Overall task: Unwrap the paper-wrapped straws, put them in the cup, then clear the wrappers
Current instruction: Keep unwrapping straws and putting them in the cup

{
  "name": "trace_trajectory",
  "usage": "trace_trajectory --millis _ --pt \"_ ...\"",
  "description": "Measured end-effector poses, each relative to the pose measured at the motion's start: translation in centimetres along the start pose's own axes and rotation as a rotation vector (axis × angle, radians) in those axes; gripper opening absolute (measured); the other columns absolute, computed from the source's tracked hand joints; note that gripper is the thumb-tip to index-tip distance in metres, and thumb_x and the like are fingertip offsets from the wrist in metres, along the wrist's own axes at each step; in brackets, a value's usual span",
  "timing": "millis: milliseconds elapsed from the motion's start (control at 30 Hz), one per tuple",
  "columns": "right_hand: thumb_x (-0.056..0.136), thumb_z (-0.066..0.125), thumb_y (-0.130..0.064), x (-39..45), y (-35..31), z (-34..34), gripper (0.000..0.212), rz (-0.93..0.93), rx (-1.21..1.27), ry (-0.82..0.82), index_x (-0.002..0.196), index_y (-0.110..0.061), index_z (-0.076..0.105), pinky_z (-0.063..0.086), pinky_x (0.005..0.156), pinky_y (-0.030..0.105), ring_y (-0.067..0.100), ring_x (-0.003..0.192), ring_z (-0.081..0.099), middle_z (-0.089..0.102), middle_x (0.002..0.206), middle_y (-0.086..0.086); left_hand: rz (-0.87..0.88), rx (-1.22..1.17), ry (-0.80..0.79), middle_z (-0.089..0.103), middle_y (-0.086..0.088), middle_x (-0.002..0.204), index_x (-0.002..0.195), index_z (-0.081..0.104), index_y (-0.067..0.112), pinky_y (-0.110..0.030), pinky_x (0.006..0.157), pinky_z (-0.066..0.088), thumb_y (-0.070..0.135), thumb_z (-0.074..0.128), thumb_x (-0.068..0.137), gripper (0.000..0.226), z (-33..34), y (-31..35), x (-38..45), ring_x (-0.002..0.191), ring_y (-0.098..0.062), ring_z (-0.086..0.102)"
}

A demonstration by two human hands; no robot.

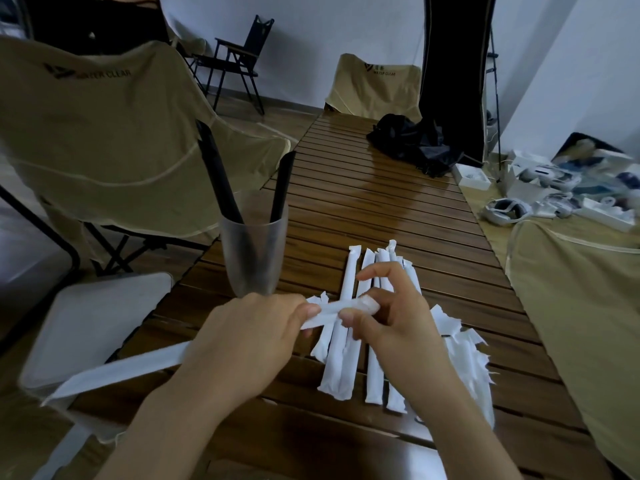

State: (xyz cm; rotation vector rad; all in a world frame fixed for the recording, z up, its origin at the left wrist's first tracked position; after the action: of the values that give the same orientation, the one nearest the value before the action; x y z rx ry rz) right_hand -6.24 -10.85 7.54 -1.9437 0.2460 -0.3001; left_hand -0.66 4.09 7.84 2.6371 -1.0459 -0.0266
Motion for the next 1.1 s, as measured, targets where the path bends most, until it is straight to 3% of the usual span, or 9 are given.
trace_trajectory --millis 100,233,433,600,667,833,933,1000,1100 --pt "0.082 0.071 -0.016 -0.1 0.4 0.9 0.031 0.241 0.205 -0.009 0.109 -0.019 0.055 0.052 0.062 0.024 0.017 0.064 0.067 0.072 0.075 0.006 0.006 0.025 0.12 0.057 0.014 0.099 0.127 0.046 0.038 -0.014 0.068 0.039 0.042 0.021 0.102 0.035 0.0 -0.6 -0.1 0.085 -0.004 0.057" --pt "0.086 0.067 -0.016 -0.5 0.9 1.4 0.017 0.401 0.385 -0.164 0.09 0.001 0.069 0.047 0.057 0.027 0.02 0.061 0.059 0.07 0.073 0.016 -0.016 0.025 0.176 0.065 -0.002 0.087 0.105 0.054 0.025 -0.034 0.071 0.05 0.052 0.01 0.093 0.053 0.4 -0.7 -0.1 0.08 -0.02 0.062" --pt "0.084 0.068 -0.012 -0.4 0.9 0.7 0.017 0.425 0.324 -0.138 0.084 0.006 0.068 0.037 0.047 0.023 0.016 0.049 0.045 0.059 0.054 0.011 -0.035 -0.006 0.162 0.066 -0.004 0.088 0.107 0.056 0.029 -0.033 0.07 0.05 0.05 0.013 0.096 0.05 0.7 -0.5 -0.1 0.08 -0.02 0.062" --pt "0.085 0.068 -0.012 -0.3 0.7 0.7 0.018 0.369 0.264 -0.137 0.069 -0.005 0.068 0.037 0.045 0.021 0.014 0.045 0.044 0.057 0.051 0.01 -0.082 -0.105 0.079 0.067 -0.005 0.091 0.105 0.06 0.028 -0.034 0.075 0.052 0.051 0.019 0.097 0.047 0.8 -0.5 -0.1 0.084 -0.02 0.063" --pt "0.085 0.067 -0.013 -0.3 0.5 0.7 0.019 0.337 0.246 -0.139 0.067 -0.008 0.068 0.038 0.045 0.02 0.013 0.046 0.047 0.057 0.05 0.008 -0.102 -0.159 0.0 0.065 -0.002 0.092 0.106 0.059 0.027 -0.025 0.074 0.048 0.046 0.022 0.1 0.042 0.8 -0.5 0.0 0.085 -0.016 0.062" --pt "0.087 0.065 -0.012 -0.4 0.1 0.7 0.021 0.287 0.22 -0.128 0.067 -0.012 0.069 0.041 0.049 0.02 0.013 0.05 0.049 0.056 0.049 0.005 -0.169 -0.371 -0.16 0.04 0.007 0.065 0.083 0.045 0.025 -0.013 0.055 0.034 0.035 0.026 0.104 0.03 0.7 -0.1 -0.1 0.055 -0.003 0.042" --pt "0.088 0.064 -0.015 -0.5 0.2 1.2 0.021 0.263 0.182 -0.055 0.068 -0.012 0.069 0.041 0.053 0.025 0.015 0.052 0.048 0.055 0.048 0.003 -0.26 -0.472 -0.172 0.046 0.006 0.065 0.08 0.052 0.023 -0.014 0.055 0.031 0.04 0.028 0.103 0.037 0.9 -0.3 0.3 0.054 -0.003 0.044" --pt "0.088 0.065 -0.019 -0.5 0.4 1.8 0.023 0.251 0.133 0.04 0.066 -0.01 0.068 0.042 0.057 0.03 0.016 0.051 0.049 0.055 0.048 0.003 -0.29 -0.419 -0.154 0.056 0.007 0.075 0.09 0.058 0.028 -0.02 0.065 0.035 0.043 0.027 0.102 0.037 1.0 -0.4 0.3 0.067 -0.004 0.053" --pt "0.087 0.067 -0.023 -0.6 0.4 2.5 0.027 0.305 0.123 0.17 0.064 -0.008 0.068 0.043 0.058 0.032 0.013 0.046 0.049 0.054 0.046 0.003 -0.197 -0.027 -0.071 0.063 0.007 0.113 0.127 0.05 0.034 -0.025 0.083 0.046 0.041 0.021 0.103 0.038 0.0 0.5 0.0 0.1 -0.011 0.06"
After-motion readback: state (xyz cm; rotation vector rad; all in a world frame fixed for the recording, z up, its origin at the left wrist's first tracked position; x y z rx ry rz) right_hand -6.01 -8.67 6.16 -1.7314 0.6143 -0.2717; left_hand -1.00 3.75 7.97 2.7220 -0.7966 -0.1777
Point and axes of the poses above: each hand's wrist, its own x-axis towards the middle knuckle, its own z-axis out of the palm, y = z × x, the point moved 3 cm from there along x, towards the middle knuckle
